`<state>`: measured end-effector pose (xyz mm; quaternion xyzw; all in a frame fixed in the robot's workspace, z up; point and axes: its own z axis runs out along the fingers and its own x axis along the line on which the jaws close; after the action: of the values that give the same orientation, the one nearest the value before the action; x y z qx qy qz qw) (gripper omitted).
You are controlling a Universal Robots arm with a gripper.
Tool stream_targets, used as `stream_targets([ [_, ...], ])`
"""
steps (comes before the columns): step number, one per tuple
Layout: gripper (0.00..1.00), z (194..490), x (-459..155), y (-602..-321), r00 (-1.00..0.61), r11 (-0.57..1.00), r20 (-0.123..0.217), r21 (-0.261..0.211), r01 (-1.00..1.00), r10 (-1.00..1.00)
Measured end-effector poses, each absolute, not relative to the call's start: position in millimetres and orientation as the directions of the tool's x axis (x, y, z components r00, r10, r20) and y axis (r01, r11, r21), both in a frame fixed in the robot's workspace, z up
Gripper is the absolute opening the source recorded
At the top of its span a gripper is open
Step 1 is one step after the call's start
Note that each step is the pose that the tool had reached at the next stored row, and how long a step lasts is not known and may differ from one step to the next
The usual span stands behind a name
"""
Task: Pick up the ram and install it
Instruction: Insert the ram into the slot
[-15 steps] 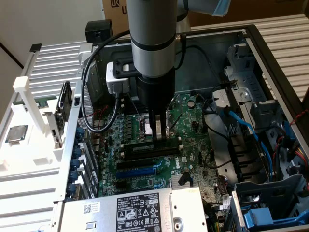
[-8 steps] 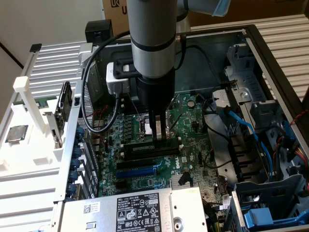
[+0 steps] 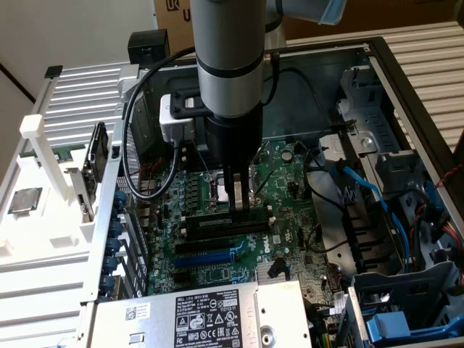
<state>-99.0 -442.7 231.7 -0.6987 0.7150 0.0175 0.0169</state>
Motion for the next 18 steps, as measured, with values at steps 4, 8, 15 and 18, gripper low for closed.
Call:
stream_targets([
  [4, 0.13, 231.7, -99.0, -442.7, -0.020, 0.020, -0.049, 0.002, -1.000, -0.999],
  [8, 0.13, 231.7, -99.0, -443.0, -0.018, 0.018, -0.049, 0.002, -1.000, -0.999],
  [15, 0.13, 231.7, -99.0, -443.4, -0.012, 0.012, -0.049, 0.002, -1.000, -0.999],
  [18, 0.13, 231.7, -99.0, -443.4, -0.010, 0.010, -0.049, 0.002, -1.000, -0.999],
])
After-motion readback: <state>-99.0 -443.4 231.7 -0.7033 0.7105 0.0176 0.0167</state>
